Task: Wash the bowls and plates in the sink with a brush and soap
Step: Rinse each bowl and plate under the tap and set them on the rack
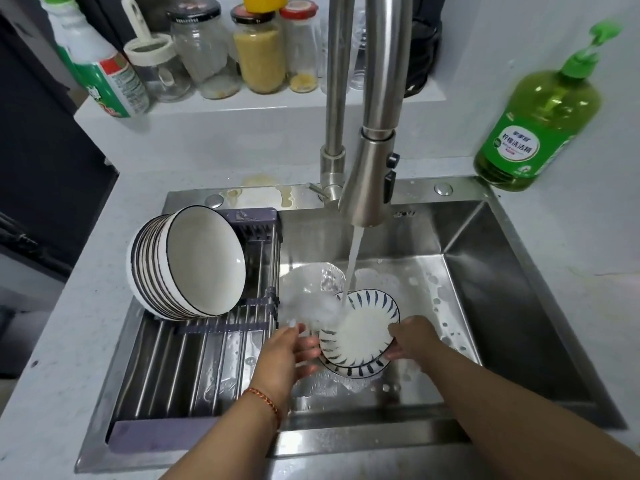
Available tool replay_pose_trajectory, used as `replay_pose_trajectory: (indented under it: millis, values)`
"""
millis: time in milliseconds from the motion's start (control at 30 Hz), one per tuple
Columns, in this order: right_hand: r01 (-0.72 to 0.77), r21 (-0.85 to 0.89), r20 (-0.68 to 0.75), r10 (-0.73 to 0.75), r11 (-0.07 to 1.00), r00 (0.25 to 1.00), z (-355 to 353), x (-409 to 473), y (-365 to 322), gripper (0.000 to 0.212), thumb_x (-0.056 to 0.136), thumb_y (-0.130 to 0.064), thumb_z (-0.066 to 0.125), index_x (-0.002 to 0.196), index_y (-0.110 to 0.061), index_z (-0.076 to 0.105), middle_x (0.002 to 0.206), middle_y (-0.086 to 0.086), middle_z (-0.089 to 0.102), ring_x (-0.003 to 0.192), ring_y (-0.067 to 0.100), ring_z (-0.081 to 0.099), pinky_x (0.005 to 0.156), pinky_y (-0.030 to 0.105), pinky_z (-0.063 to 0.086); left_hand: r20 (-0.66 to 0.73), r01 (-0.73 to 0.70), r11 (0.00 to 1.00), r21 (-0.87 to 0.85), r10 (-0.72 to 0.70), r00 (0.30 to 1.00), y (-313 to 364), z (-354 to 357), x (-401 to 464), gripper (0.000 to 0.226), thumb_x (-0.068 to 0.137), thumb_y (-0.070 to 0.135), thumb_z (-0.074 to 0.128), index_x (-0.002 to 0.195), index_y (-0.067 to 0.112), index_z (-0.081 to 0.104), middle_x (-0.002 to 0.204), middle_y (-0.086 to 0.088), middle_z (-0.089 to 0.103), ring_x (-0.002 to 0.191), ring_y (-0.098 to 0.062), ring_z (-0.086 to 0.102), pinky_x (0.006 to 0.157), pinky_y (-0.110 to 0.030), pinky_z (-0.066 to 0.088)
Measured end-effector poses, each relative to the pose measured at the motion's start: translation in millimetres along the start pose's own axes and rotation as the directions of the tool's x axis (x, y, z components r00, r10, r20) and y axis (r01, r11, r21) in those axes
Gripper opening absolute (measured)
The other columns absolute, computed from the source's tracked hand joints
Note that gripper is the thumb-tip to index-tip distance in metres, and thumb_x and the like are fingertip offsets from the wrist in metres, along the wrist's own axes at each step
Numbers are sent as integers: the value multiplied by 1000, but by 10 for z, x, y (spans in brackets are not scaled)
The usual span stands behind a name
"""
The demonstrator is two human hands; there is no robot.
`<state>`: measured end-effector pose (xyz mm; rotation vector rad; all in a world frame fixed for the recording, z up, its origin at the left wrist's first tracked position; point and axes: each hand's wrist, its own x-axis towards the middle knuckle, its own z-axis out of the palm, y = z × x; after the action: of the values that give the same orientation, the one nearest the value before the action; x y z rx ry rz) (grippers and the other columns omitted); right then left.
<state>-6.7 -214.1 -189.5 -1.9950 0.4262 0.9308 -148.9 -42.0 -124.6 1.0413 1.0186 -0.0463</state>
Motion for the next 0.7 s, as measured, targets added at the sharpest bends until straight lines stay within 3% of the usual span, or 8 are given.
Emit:
replay_pose_trajectory:
  millis: [200, 267, 367, 467, 500, 567, 633, 700]
  values:
    - [-107, 429, 95, 73, 897, 993, -203, -399, 40, 13, 83, 10, 51, 91, 16, 58, 82, 28, 63, 70, 39, 66, 63, 40, 60, -40, 90, 993, 76, -87, 995, 35, 94, -85, 21, 100, 11, 44, 82, 13, 54, 91, -13, 58, 85, -24, 57, 70, -40, 54]
    - [-110, 517, 153, 35, 849, 988, -230, -549, 92, 16, 83, 11, 48, 92, 18, 58, 74, 25, 62, 67, 35, 63, 66, 39, 59, 35, 142, 989, -28, -141, 989, 45, 140, -149, 21, 100, 29, 48, 94, 12, 58, 99, -15, 61, 86, -26, 60, 61, -38, 57]
    - [-87, 545, 197, -27, 834, 980, -207, -754, 149, 19, 83, 10, 47, 95, 18, 59, 70, 24, 63, 60, 32, 63, 55, 37, 60, 231, 186, 958, -216, -135, 964, 32, 170, -135, 53, 95, 55, 42, 116, 12, 64, 115, -18, 67, 103, -35, 65, 86, -56, 54]
    - [7, 507, 157, -100, 862, 983, -196, -947, 122, 11, 84, 7, 50, 87, 14, 59, 77, 29, 60, 60, 34, 64, 49, 33, 55, 273, 184, 911, -369, -83, 958, 36, 183, -110, 56, 98, 53, 38, 127, 11, 60, 118, -15, 68, 108, -34, 66, 86, -54, 55]
    - [113, 398, 87, -160, 910, 983, -201, -992, 118, 8, 85, 3, 53, 81, 7, 58, 76, 26, 61, 60, 31, 64, 51, 33, 55, 255, 162, 904, -395, -62, 965, 39, 179, -102, 54, 97, 51, 39, 131, 13, 57, 120, -14, 68, 108, -32, 66, 85, -53, 56]
    - [414, -183, -169, -443, 892, 881, -258, -1028, 135, 16, 83, -13, 56, 69, -7, 52, 71, 9, 60, 64, 22, 60, 59, 31, 50, 232, 108, 910, -401, -13, 973, 61, 180, -99, 51, 97, 50, 41, 135, 18, 53, 123, -9, 67, 110, -29, 65, 88, -52, 54]
    - [557, -674, -139, -824, 485, 550, -286, -1068, 157, 17, 81, -26, 49, 72, -13, 56, 80, 2, 62, 79, 23, 59, 75, 35, 52, 213, 51, 918, -393, 36, 976, 105, 194, -106, 49, 99, 49, 40, 135, 20, 53, 122, -7, 68, 108, -26, 67, 83, -48, 58]
    - [554, -810, 99, -887, 192, 451, -276, -1126, 206, 37, 84, -35, 45, 101, -11, 67, 113, 8, 66, 112, 27, 60, 102, 46, 45, 188, 16, 914, -405, 66, 980, 170, 212, -140, 50, 99, 50, 38, 134, 19, 54, 120, -7, 68, 103, -24, 69, 72, -40, 60]
